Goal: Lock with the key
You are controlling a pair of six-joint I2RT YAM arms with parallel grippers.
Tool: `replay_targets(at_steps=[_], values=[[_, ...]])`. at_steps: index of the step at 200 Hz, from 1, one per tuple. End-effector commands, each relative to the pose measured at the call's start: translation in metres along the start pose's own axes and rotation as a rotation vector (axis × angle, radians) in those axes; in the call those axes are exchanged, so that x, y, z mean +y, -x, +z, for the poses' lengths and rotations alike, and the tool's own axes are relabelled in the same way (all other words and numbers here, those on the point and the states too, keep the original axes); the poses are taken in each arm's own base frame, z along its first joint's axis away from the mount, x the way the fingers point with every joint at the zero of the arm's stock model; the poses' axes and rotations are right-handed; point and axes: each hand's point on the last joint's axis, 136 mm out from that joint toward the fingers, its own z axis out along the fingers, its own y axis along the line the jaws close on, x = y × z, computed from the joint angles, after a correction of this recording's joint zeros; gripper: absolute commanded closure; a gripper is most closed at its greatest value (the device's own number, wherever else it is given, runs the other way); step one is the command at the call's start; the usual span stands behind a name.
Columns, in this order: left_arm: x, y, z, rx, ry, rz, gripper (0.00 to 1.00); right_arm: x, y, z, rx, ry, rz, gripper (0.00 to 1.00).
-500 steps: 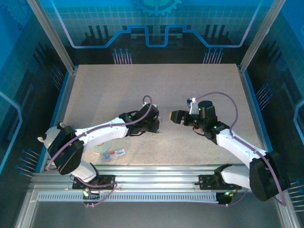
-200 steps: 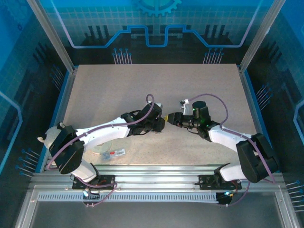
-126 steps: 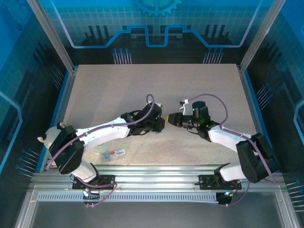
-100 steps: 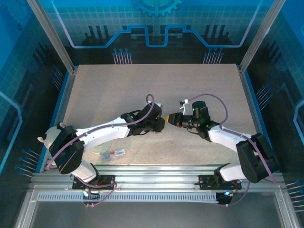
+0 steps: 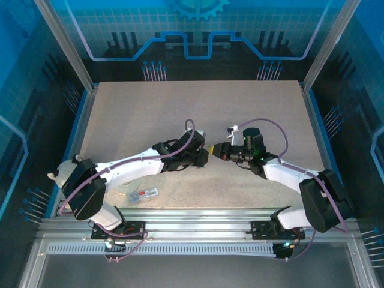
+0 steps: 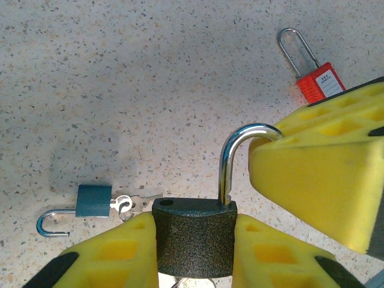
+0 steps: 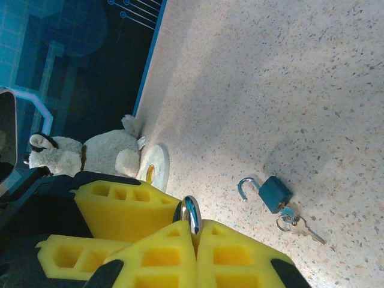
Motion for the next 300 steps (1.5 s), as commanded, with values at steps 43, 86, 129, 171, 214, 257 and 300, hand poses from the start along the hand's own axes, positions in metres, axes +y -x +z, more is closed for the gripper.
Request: replay_targets(at_steps=[43,86,129,171,214,257,300], values=[[-0.010,0.017,-0.018,-0.075,-0.031,0.008,0.63,0.019,0.003,-0.004,-0.012,0.045,-0.064,1.00],[-0.008,0.016,-0.019,-0.074,-0.027,0.012,0.55,0.024,0.004,-0.005,-0.017,0.069,-0.065,1.00],[-0.007,0.015,-0.023,-0.082,-0.035,0.020,0.52,0.026,0.005,-0.006,-0.021,0.098,-0.053,1.00],[-0.009,0.007,-0.027,-0.084,-0.084,0.059,0.52,0.028,0.008,-0.008,-0.029,0.134,-0.034,1.00],[-0.005,0.000,-0.030,-0.096,-0.099,0.106,0.52,0.034,0.009,-0.012,-0.032,0.146,-0.043,1.00],[-0.006,0.001,-0.025,-0.099,-0.095,0.111,0.52,0.038,0.007,-0.010,-0.014,0.165,-0.049,1.00],[-0.012,0.004,-0.022,-0.099,-0.116,0.110,0.52,0.040,0.004,-0.007,0.000,0.168,-0.057,1.00]])
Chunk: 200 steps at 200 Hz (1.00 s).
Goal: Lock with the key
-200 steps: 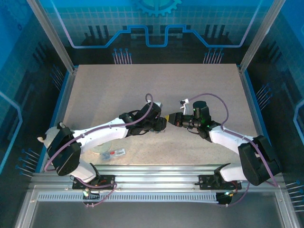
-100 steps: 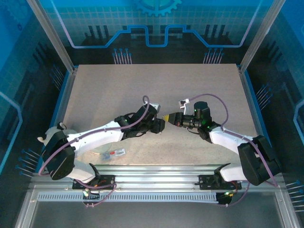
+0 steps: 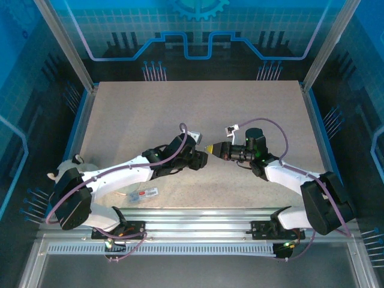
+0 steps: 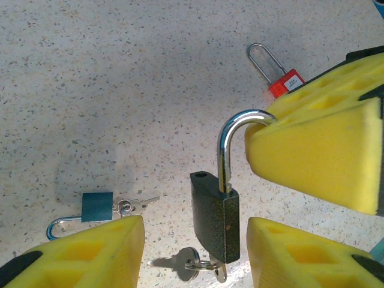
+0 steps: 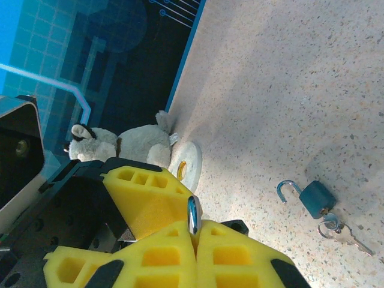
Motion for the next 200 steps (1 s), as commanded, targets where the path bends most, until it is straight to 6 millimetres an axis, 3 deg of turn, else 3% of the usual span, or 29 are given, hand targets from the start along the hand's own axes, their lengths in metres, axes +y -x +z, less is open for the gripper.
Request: replay_targets(at_steps=[1,52,200], values=[[-0.010,0.004,0.002,-0.007,-0.037,0.027,0.52,0.016,0.004,0.000,-0.002,0.051,-0.042,1.00],[-0.011,-0.004,0.009,0.024,-0.055,0.016,0.55,0.018,0.003,0.001,0.006,0.057,-0.045,1.00],[-0.011,-0.002,0.012,0.022,-0.048,0.029,0.80,0.023,-0.001,0.006,0.034,0.074,-0.051,1.00]])
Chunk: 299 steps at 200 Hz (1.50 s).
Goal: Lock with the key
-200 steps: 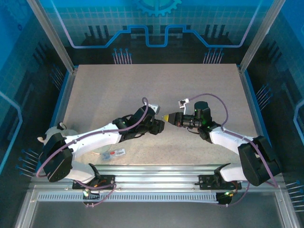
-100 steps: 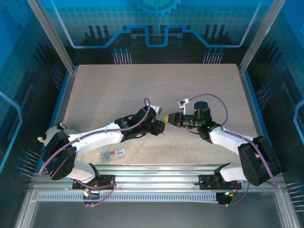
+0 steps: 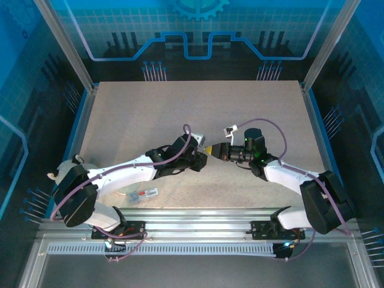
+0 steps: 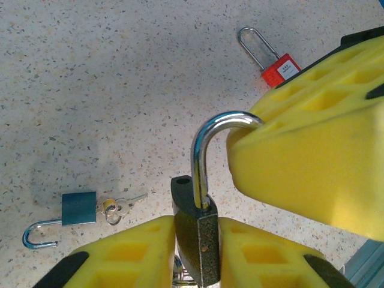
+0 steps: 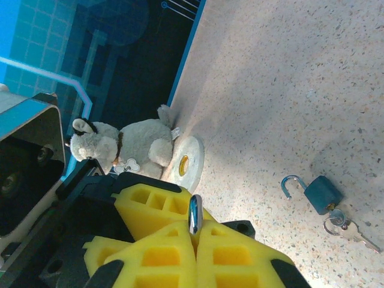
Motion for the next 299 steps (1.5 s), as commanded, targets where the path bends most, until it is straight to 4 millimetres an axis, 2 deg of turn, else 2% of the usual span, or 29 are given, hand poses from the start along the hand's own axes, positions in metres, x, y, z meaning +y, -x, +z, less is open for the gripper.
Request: replay_targets(at_steps=[1,74,123,182,247,299], values=[[-0.007,0.007,0.000,-0.016,-0.019,0.012,0.80,0.021,0.004,0.004,0.014,0.065,-0.053,1.00],[-0.012,0.002,-0.002,-0.017,-0.066,0.023,1.00,0.022,0.004,0.004,0.014,0.068,-0.055,1.00],[-0.019,-0.002,-0.007,-0.022,-0.155,0.021,1.00,0.023,0.004,0.003,0.012,0.070,-0.061,1.00],[-0.021,0.004,-0.029,-0.065,-0.361,-0.077,1.00,0.023,0.005,0.001,-0.004,0.063,-0.076,1.00],[-0.050,-0.001,-0.047,-0.045,-0.565,-0.040,1.00,0.025,0.007,-0.001,-0.020,0.064,-0.094,1.00],[-0.059,-0.003,-0.058,-0.061,-0.651,-0.027,1.00,0.025,0.007,-0.001,-0.028,0.068,-0.099,0.91]])
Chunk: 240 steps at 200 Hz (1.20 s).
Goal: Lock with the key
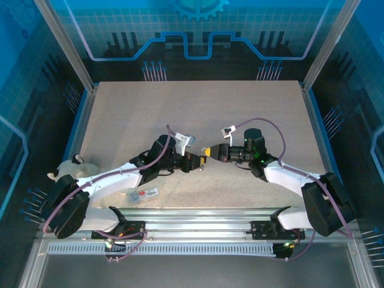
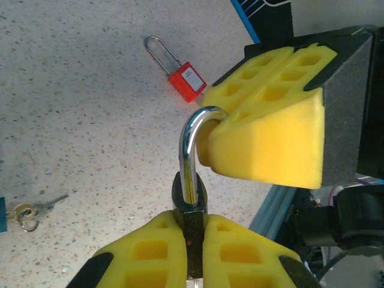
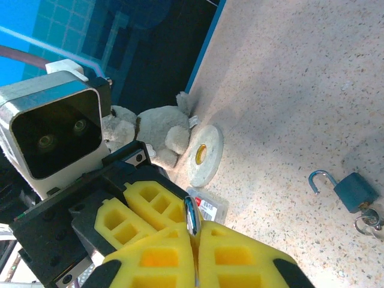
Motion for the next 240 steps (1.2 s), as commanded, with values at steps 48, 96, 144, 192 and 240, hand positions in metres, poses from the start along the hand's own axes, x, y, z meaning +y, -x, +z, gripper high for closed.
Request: replay_targets(at_steps=[48,96,144,192,240], values=[[-0.059,-0.007,-0.011,0.047,-0.287,0.082,1.00,0.007,0.016,-0.004,-0.081,0.001,-0.069,0.85],[-0.058,-0.013,-0.011,0.074,-0.300,0.087,1.00,0.014,0.019,-0.009,-0.101,0.023,-0.098,0.77],[-0.054,-0.016,-0.013,0.094,-0.280,0.106,1.00,0.024,0.021,-0.016,-0.135,0.077,-0.131,0.64],[-0.057,-0.018,-0.015,0.112,-0.304,0.102,1.00,0.040,0.023,-0.027,-0.175,0.156,-0.181,0.55],[-0.061,-0.022,-0.013,0.158,-0.346,0.077,1.00,0.045,0.025,-0.033,-0.196,0.172,-0.190,0.50]])
